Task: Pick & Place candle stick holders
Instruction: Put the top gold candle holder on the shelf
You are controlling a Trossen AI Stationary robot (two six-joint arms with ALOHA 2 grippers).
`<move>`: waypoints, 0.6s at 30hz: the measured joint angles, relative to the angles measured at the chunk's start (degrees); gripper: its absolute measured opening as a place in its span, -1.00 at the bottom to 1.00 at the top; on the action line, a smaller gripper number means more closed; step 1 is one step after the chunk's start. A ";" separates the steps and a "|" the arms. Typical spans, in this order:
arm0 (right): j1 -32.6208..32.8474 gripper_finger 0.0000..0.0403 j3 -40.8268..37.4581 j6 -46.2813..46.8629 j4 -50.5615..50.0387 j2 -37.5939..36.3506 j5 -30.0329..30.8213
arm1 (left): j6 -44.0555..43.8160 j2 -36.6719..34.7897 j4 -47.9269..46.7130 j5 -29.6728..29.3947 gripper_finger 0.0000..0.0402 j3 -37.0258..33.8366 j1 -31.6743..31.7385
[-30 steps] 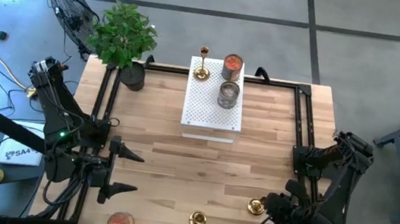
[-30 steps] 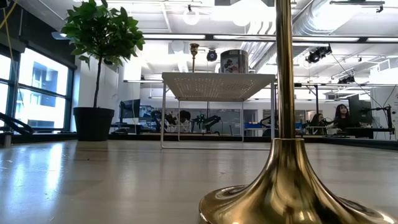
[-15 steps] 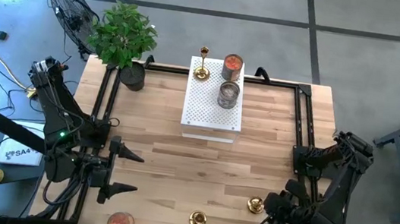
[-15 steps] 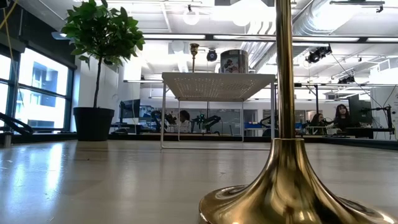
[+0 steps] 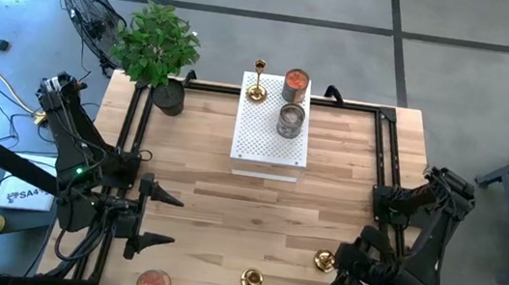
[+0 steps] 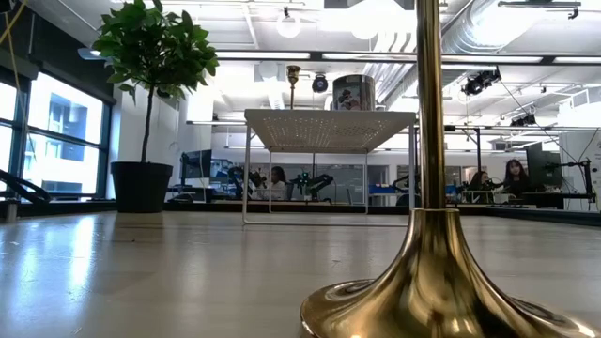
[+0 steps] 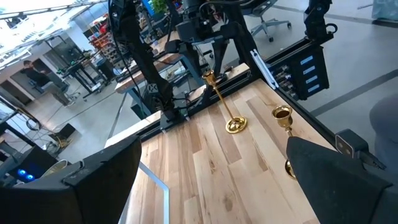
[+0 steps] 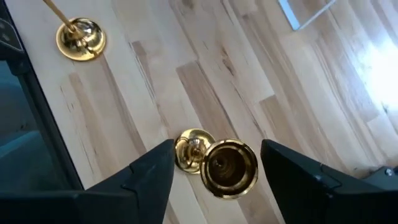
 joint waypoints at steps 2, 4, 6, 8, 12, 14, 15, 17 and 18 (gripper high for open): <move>-0.52 0.15 -0.04 0.00 -0.12 0.00 -1.15 | -0.53 0.00 -0.02 0.00 0.98 0.00 0.00; -1.09 0.15 -0.99 0.00 -0.13 0.00 -2.37 | -1.16 0.00 -0.41 0.00 0.98 -0.01 0.00; -1.72 0.16 -2.81 0.00 -0.08 0.00 -4.51 | -1.75 0.01 -1.27 0.00 0.98 -0.01 0.00; -2.46 0.16 -5.03 0.00 0.04 0.00 -7.59 | -2.66 0.01 -2.05 0.00 0.98 -0.02 0.00; -3.92 0.14 -9.29 -0.14 0.61 0.04 -13.35 | -3.05 0.02 -2.55 0.00 0.98 -0.02 0.00; -4.50 0.13 -10.76 -1.42 1.89 0.04 -15.51 | -3.08 0.01 -2.56 -0.01 0.98 -0.02 0.00; -4.78 0.13 -11.33 -2.36 2.64 0.04 -16.25 | -3.07 0.02 -2.56 0.00 0.98 -0.02 0.00; -5.12 0.13 -12.14 -3.72 4.57 0.04 -17.00 | -2.95 0.02 -2.56 -0.02 0.98 -0.02 0.00; -5.39 0.13 -12.30 -4.42 5.54 0.04 -17.16 | -2.95 0.02 -2.56 -0.02 0.98 -0.02 0.00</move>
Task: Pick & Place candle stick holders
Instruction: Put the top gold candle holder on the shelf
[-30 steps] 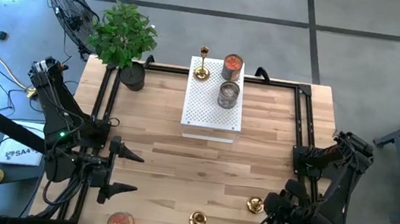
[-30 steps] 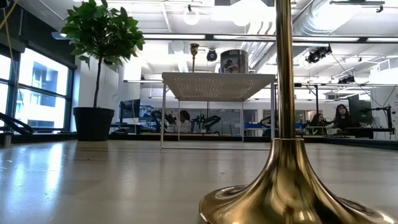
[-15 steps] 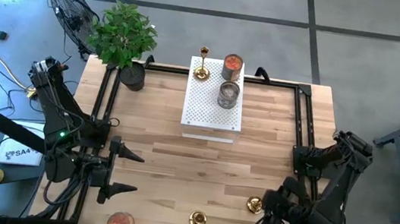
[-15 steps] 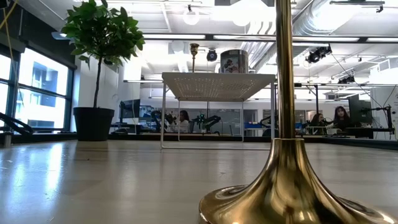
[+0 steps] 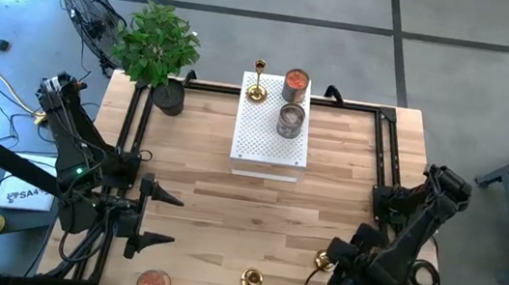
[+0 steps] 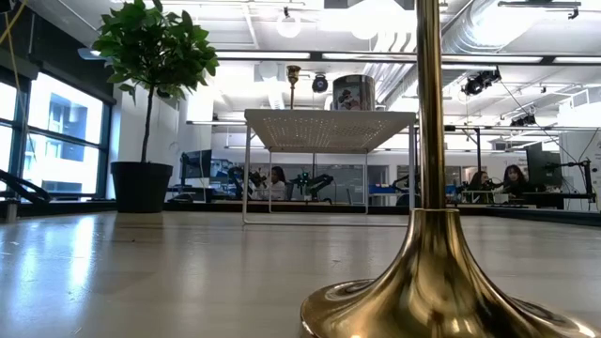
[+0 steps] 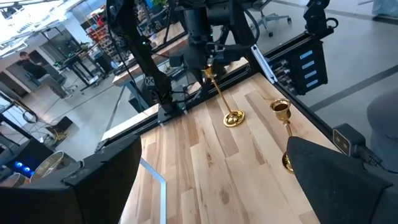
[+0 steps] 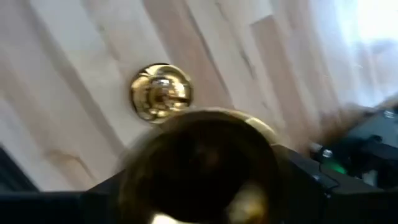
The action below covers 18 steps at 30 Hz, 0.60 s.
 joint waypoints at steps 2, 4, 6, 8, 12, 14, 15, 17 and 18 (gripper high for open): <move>-0.50 0.13 -0.15 -1.04 0.94 0.00 -0.23 | 0.00 0.00 0.00 0.00 0.98 0.00 0.00; -0.83 0.14 -0.16 -1.18 1.07 0.00 -0.45 | 0.02 0.00 0.00 0.00 0.98 0.00 0.00; -0.89 0.13 -0.16 -1.18 1.10 -0.17 -1.18 | 0.04 0.00 0.00 0.00 0.98 0.00 0.00; -0.84 0.12 -0.11 -1.18 1.06 -0.27 -1.75 | 0.09 0.00 0.01 0.00 0.98 0.00 0.00; -0.82 0.12 -0.03 -1.18 1.39 -0.39 -1.99 | 0.29 0.00 0.02 -0.04 0.98 0.00 0.00; -0.84 0.12 -0.03 -1.57 1.41 -0.39 -2.19 | 0.42 -0.01 0.00 -0.04 0.98 0.00 0.00; -0.84 0.11 -0.03 -1.69 1.46 -0.39 -2.31 | 0.42 0.00 0.02 -0.06 0.98 0.00 0.00; -0.84 0.12 -0.03 -1.80 1.48 -0.43 -2.52 | 0.42 0.00 0.02 -0.07 0.98 0.00 0.00; -0.86 0.12 -0.03 -1.81 1.40 -0.57 -2.65 | 0.42 0.00 0.02 -0.07 0.98 0.00 0.00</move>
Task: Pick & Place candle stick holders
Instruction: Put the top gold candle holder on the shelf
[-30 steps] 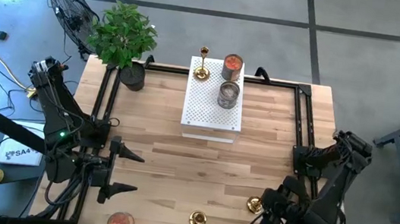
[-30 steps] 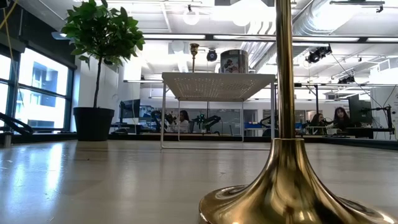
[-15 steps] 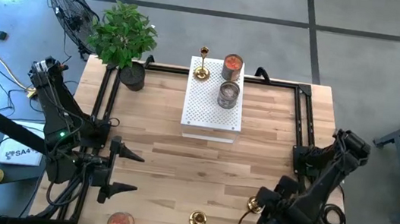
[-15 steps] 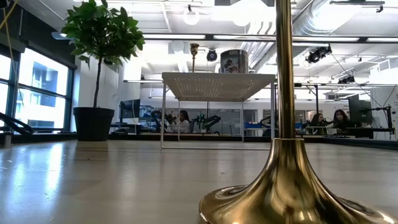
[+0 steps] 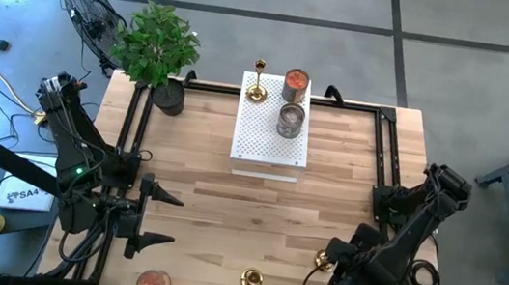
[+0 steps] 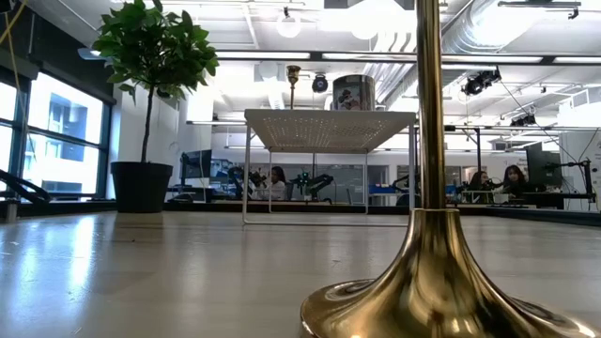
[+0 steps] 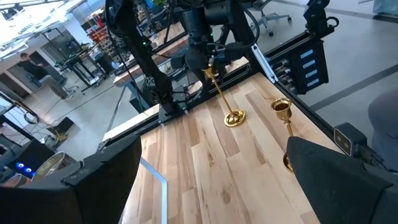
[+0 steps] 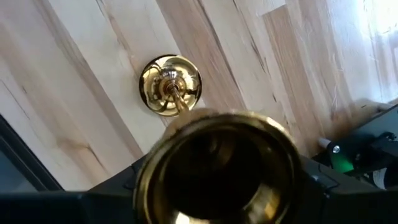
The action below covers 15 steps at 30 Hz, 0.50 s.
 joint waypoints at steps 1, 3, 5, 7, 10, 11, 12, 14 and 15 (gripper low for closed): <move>-0.10 0.12 0.00 0.00 0.04 -0.16 -0.01 | 0.00 0.00 0.00 0.00 0.98 0.00 0.00; -0.36 0.11 0.00 0.07 0.28 -0.82 -0.06 | 0.00 0.00 0.00 0.00 0.98 0.00 0.00; -0.68 0.10 0.02 0.37 0.47 -1.53 0.02 | 0.00 0.00 0.00 0.00 0.98 0.00 0.00; -0.80 0.09 0.02 0.67 0.49 -2.03 0.86 | -0.01 0.00 0.00 0.00 0.98 0.00 0.00; -1.14 0.10 0.02 0.18 0.97 -2.43 2.44 | -0.03 0.00 0.00 0.00 0.98 0.00 0.00; -1.37 0.10 0.02 -0.20 1.15 -2.45 2.75 | -0.04 0.00 0.00 0.02 0.98 0.00 0.00; -1.52 0.10 0.02 -0.57 1.33 -2.45 2.87 | -0.07 0.00 0.00 0.01 0.98 0.00 0.00; -1.92 0.10 0.02 -1.79 1.90 -2.45 2.89 | -0.09 0.00 -0.02 0.02 0.98 0.00 0.00; -2.22 0.10 0.02 -2.59 2.47 -2.45 3.03 | -0.11 0.00 -0.02 0.02 0.98 0.00 0.00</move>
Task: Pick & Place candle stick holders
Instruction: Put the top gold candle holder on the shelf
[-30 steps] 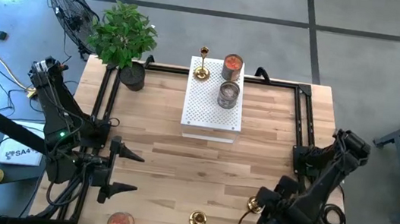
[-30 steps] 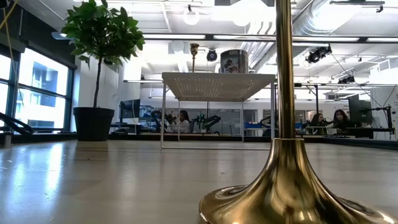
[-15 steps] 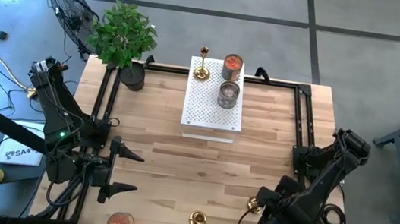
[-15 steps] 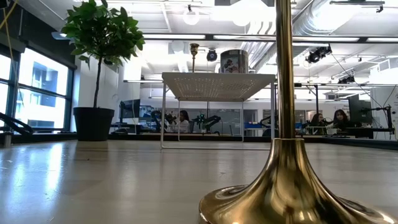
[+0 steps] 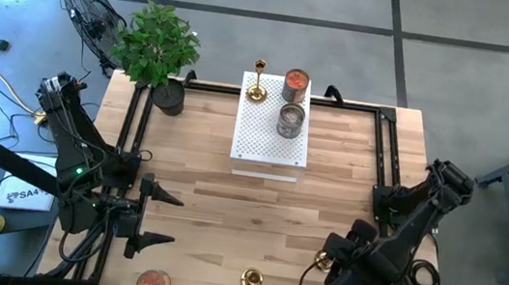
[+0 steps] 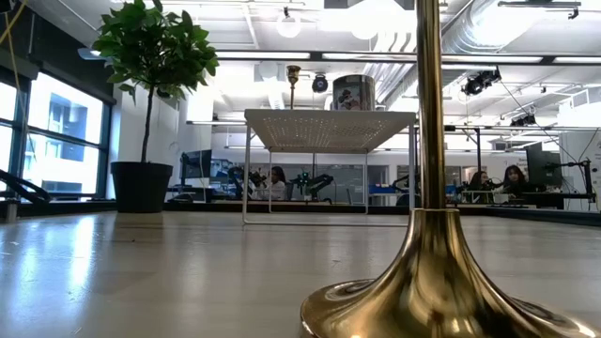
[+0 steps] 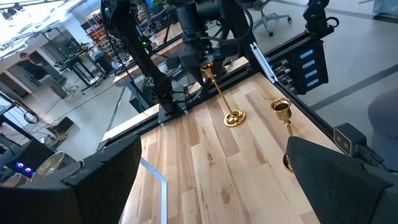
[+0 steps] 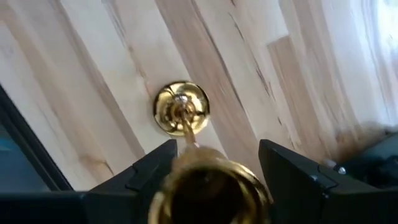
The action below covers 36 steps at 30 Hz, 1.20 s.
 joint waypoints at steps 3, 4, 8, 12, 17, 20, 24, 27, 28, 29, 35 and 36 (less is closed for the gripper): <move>-0.38 0.10 0.00 -2.26 2.39 0.00 1.40 | -0.07 0.00 -0.02 0.00 0.98 0.00 0.00; -0.40 0.10 0.00 -3.20 3.20 0.00 2.11 | -0.09 0.00 -0.02 0.00 0.98 -0.01 0.00; -1.02 0.11 0.00 -5.68 4.70 0.00 3.15 | -0.16 0.00 -0.07 0.00 0.98 -0.02 0.00; -1.63 0.09 0.00 -5.76 3.68 0.00 1.82 | -0.30 0.00 -0.22 0.82 0.98 -0.02 0.00; -1.60 0.04 0.00 -5.55 3.46 0.00 1.51 | -0.29 0.00 -0.49 1.49 0.98 -0.02 0.00; -1.57 -0.02 0.00 -4.31 3.46 0.00 0.54 | -0.29 0.00 -0.48 1.51 0.98 -0.04 0.00; -1.59 -0.13 0.00 -4.21 3.44 0.00 -0.28 | -0.29 0.00 -0.46 1.51 0.98 -0.04 0.00; -1.57 -0.23 0.00 -4.10 3.45 0.01 -0.77 | -0.27 0.00 -0.46 1.53 0.98 -0.04 0.00; -1.59 -0.27 0.00 -4.10 3.44 0.02 -0.82 | -0.27 0.00 -0.46 1.55 0.98 -0.04 0.00; -1.59 -0.31 0.00 -4.05 3.44 0.02 -0.89 | -0.31 0.00 -0.46 1.53 0.98 -0.04 0.00; -1.57 -0.47 0.00 -4.12 3.46 0.02 -1.51 | -0.94 0.00 -0.46 1.55 0.98 -0.04 0.00; -1.57 -0.47 0.00 -4.14 3.46 0.02 -1.53 | -0.95 0.00 -0.44 1.55 0.98 -0.04 0.00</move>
